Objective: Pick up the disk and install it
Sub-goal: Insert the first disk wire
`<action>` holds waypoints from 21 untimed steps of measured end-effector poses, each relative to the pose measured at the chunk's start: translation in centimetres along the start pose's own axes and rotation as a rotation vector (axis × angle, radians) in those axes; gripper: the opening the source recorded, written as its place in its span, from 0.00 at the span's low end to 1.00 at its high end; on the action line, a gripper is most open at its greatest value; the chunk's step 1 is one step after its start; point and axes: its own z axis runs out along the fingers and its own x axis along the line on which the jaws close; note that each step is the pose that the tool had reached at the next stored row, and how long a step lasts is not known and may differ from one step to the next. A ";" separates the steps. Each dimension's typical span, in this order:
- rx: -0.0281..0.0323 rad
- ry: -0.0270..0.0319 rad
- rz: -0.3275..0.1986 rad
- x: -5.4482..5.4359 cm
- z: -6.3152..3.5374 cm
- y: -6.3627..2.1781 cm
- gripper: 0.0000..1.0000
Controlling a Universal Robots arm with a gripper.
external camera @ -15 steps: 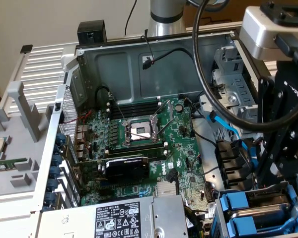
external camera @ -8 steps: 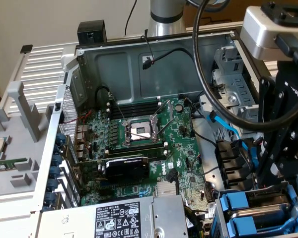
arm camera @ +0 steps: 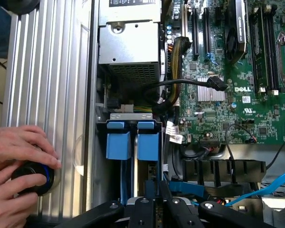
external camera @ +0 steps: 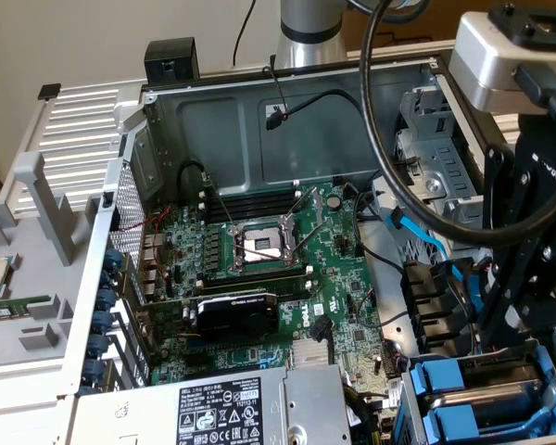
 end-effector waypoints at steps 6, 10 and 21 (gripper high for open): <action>-0.0005 0.0000 0.000 0.0 -0.01 -0.09 0.16; -0.0030 -0.0007 0.001 0.2 0.03 -0.14 0.16; -0.0227 -0.0045 -0.001 0.3 0.08 -0.57 0.16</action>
